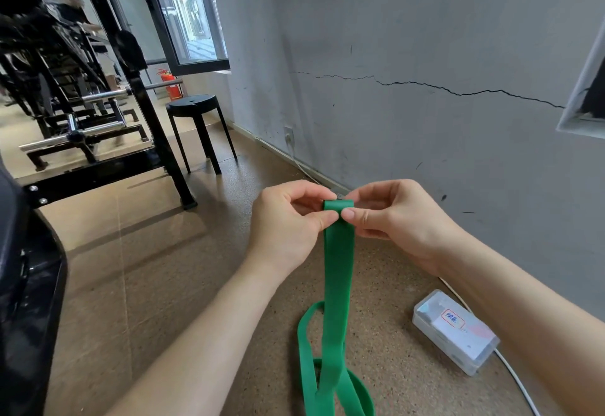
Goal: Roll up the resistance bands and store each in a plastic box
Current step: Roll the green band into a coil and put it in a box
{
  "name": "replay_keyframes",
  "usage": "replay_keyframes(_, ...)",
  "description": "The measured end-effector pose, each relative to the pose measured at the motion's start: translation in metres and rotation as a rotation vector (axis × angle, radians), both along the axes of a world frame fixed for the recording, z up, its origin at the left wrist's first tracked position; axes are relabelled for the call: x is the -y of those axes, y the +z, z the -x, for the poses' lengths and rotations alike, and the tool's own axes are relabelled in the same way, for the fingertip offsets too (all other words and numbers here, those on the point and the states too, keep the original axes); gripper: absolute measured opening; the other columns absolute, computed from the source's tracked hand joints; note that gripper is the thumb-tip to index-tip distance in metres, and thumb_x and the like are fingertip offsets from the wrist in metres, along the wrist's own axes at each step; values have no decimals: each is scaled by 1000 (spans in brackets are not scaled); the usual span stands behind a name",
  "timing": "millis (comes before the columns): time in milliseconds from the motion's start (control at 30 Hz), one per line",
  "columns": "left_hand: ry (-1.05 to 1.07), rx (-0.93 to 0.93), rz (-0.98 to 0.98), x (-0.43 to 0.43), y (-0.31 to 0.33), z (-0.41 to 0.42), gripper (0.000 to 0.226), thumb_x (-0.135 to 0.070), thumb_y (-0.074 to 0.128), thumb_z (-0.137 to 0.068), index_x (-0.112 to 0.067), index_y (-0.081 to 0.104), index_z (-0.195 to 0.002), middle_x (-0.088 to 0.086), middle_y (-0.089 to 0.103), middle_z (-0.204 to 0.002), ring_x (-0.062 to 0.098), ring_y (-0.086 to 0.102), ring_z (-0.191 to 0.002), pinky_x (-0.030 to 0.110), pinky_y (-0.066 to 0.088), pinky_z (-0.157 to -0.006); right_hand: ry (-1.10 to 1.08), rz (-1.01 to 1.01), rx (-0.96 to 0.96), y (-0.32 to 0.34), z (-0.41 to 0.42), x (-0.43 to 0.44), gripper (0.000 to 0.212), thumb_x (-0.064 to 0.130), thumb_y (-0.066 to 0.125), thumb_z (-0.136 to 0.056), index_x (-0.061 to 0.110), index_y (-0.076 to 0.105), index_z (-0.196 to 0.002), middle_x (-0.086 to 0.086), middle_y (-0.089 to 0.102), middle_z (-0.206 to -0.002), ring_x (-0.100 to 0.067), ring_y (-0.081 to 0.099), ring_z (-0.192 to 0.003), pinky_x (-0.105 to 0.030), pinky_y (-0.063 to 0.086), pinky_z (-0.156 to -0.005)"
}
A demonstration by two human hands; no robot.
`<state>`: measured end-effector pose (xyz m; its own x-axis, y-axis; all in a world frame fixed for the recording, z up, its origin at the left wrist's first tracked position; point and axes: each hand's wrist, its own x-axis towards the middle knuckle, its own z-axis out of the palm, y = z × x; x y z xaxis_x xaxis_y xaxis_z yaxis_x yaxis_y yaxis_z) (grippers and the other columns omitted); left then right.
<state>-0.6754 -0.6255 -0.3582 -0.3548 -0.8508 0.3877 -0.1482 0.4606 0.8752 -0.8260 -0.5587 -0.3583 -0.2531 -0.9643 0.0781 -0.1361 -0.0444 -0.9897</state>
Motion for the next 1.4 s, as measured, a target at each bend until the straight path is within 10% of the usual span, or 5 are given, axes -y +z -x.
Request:
replay_keyframes(267, -228, 22, -153, 4, 3, -9, 18, -7, 80, -73, -21, 72, -82, 6, 68, -81, 18, 66, -78, 40, 58, -83, -118, 155, -368, -1, 1, -3, 17, 5, 79, -77, 16, 69, -86, -8, 72, -86, -30, 68, -79, -37, 60, -75)
replay_keyframes(567, -67, 311, 289, 1, 8, -11, 29, -20, 85, -69, -25, 75, -96, -10, 72, -81, 2, 65, -73, 23, 55, -75, -98, 124, -392, -3, -4, 0, 4, 13, 72, -86, 17, 70, -87, -6, 69, -74, -18, 60, -64, -43, 55, -68)
replay_keyframes(967, 72, 191, 619, 2, 1, -5, 20, 1, 79, -60, -14, 68, -69, -3, 59, -68, 9, 52, -63, 25, 43, -54, 68, 26, 162, 8, -9, -5, 9, 6, 75, -77, 11, 72, -84, -14, 69, -80, -22, 58, -73, -26, 52, -67)
replay_keyframes(1300, -230, 100, -14, -1, 3, -5, 37, 10, 81, -63, -21, 63, -72, 9, 64, -79, 27, 62, -74, 48, 54, -79, 83, 0, 155, 4, -7, -6, 26, -15, 64, -82, 10, 61, -86, -12, 69, -81, -23, 66, -79, -34, 53, -78)
replay_keyframes(1400, -311, 65, -158, 2, 5, -10, 33, -11, 88, -61, -20, 67, -84, 3, 63, -85, 15, 63, -78, 36, 57, -77, 21, 53, 24, 5, -6, -7, 24, -13, 68, -80, 10, 63, -85, -15, 68, -84, -23, 67, -80, -32, 56, -78)
